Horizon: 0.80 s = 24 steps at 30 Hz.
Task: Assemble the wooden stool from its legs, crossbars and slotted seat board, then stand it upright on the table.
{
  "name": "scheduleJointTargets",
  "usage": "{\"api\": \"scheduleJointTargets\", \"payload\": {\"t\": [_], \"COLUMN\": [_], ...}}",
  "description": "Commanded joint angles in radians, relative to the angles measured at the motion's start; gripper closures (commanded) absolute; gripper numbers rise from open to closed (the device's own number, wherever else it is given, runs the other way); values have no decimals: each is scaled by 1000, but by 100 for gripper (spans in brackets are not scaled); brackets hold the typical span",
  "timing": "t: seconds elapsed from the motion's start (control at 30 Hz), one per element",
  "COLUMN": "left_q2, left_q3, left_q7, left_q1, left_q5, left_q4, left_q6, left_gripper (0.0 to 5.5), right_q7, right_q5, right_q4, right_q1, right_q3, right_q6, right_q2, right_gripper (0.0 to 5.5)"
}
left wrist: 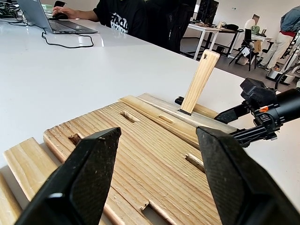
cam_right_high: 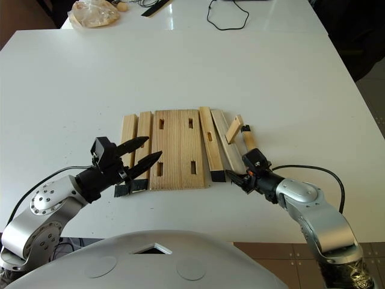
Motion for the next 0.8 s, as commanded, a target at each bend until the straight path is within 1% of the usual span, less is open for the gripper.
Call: {"api": "scheduleJointTargets", "payload": {"t": [0.03, 0.13, 0.27, 0.33, 0.43, 0.5, 0.63, 0.7, 0.77, 0.8], "left_q2": [13, 12, 10, 10, 10, 9, 8, 8, 3, -2], "left_q3": [4, 4, 2, 2, 2, 1, 1, 1, 11, 21], "left_q7": [-8, -7, -6, -7, -7, -7, -4, -5, 8, 19], "left_q1": [-9, -12, -17, -20, -22, -22, -24, -28, -42, -57], "left_q5": [-4, -3, -2, -1, -1, -1, 1, 1, -2, -10], "left_q4": [5, 7, 10, 13, 16, 15, 17, 19, 23, 28], "left_q6": [10, 9, 7, 6, 6, 6, 6, 6, 13, 20], "left_gripper": [252, 252, 252, 252, 252, 252, 252, 252, 252, 252], "right_q7": [-11, -10, -14, -18, -31, -49, -85, -115, -120, -94], "right_q5": [-21, -15, -1, 5, 13, 52, 140, 192, 247, 280], "right_q4": [37, 51, 55, 52, 45, 40, 20, 15, 14, 5], "right_q1": [-9, -21, -34, -37, -41, -54, -108, -161, -225, -252], "right_q3": [-1, -9, -21, -25, -33, -61, -133, -191, -236, -242], "right_q6": [-9, -6, -1, 7, 19, 68, 160, 177, 144, 120], "right_q2": [9, 19, 42, 54, 74, 115, 207, 272, 320, 326], "right_gripper": [200, 200, 251, 289, 323, 341, 343, 343, 343, 343]}}
